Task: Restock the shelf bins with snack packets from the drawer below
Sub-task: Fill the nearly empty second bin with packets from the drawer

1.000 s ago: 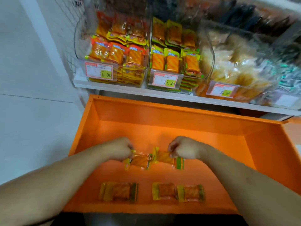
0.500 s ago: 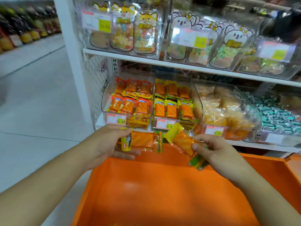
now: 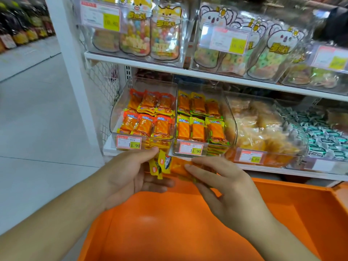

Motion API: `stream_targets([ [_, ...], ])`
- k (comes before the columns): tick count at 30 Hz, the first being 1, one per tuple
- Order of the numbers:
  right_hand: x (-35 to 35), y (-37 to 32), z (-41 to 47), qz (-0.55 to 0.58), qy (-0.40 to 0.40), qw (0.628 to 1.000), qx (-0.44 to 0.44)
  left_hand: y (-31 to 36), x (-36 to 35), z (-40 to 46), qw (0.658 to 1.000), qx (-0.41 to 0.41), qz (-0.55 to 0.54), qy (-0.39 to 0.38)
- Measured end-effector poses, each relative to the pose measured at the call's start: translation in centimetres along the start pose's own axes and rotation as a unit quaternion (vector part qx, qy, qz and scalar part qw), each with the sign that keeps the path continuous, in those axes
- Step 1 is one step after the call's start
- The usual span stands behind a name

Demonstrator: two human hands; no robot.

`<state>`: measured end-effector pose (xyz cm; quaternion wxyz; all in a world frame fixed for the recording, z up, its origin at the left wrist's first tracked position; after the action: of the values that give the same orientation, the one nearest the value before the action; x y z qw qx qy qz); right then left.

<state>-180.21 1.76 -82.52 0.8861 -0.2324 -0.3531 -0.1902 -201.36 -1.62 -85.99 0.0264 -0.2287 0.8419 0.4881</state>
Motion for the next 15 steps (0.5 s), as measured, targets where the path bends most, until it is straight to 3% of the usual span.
stream_targets([
  [4, -0.8, -0.1, 0.3, 0.000, -0.032, 0.999, 0.021, -0.1, 0.1, -0.1, 0.998, -0.022, 0.037, -0.040],
  [7, -1.1, -0.1, 0.3, 0.016, -0.087, 0.996, 0.017, -0.1, 0.5, 0.1, 0.996, -0.056, 0.065, -0.020],
  [10, -1.1, 0.3, 0.2, 0.092, -0.119, 0.985, -0.084, 0.0, 0.6, 0.2, 0.986, -0.099, 0.134, -0.026],
  [15, -1.2, 1.0, 0.2, 0.109, -0.070, 0.974, -0.187, 0.0, -0.2, -0.3, 0.957, -0.157, 0.236, -0.065],
])
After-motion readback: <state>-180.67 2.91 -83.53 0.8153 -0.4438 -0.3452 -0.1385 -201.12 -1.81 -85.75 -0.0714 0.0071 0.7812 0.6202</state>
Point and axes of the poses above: each hand's wrist, its own z-axis towards the middle knuckle, its own x-axis out of the back of the hand, y = z × x, the point moved 5 cm from there along z, towards the middle knuckle, and after that the axes turned 15 degrees about y, right-handed, at the moved point
